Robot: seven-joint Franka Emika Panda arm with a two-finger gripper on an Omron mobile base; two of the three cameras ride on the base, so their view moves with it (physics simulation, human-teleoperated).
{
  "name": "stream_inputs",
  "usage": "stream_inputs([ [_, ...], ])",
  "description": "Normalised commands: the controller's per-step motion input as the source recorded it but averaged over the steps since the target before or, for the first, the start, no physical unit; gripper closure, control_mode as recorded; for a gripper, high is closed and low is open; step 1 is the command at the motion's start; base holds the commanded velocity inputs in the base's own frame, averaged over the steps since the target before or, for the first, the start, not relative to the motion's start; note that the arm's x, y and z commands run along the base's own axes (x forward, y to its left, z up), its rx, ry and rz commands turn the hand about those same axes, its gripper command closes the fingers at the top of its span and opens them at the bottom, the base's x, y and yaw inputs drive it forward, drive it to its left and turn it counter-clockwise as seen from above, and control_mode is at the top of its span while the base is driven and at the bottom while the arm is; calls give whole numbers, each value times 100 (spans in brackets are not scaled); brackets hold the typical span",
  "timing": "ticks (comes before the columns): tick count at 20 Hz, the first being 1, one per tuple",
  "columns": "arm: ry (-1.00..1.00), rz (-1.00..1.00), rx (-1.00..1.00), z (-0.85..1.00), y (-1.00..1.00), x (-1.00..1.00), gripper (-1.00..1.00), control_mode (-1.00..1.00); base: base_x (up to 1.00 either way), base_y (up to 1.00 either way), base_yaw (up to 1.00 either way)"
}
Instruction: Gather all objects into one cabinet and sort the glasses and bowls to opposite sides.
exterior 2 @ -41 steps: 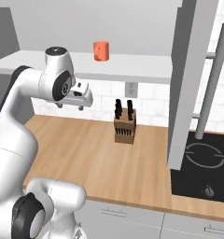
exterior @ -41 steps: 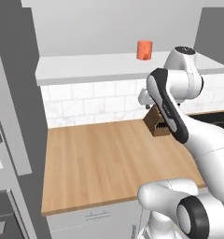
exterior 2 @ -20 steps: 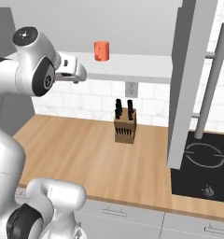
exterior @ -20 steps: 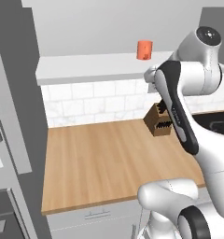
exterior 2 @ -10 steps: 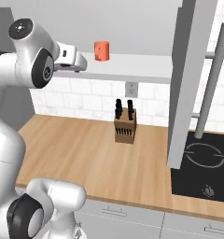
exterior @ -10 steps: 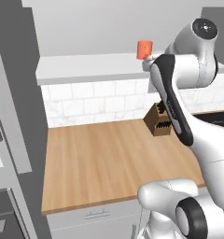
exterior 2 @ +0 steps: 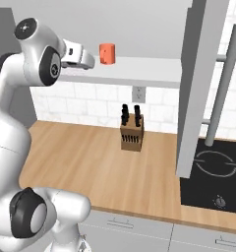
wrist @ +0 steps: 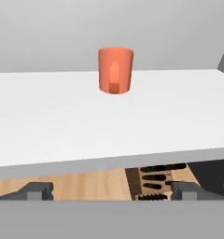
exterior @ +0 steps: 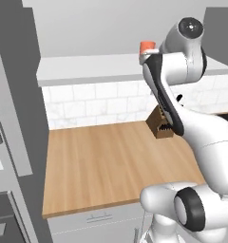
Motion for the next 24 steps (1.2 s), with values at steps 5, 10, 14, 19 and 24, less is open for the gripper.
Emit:
stream_inputs([
  [5, -3, -5, -1, 0, -2, 40, -100, -100, 0, 0, 0],
  [10, 0, -3, 0, 0, -18, 28, -100, -100, 0, 0, 0],
  [14, 0, 0, 0, 0, -31, 28, -100, -100, 0, 0, 0],
  [19, 0, 0, 0, 0, -13, 39, -100, -100, 0, 0, 0],
  [24, 0, 0, 0, 0, 0, 36, -100, -100, 0, 0, 0],
])
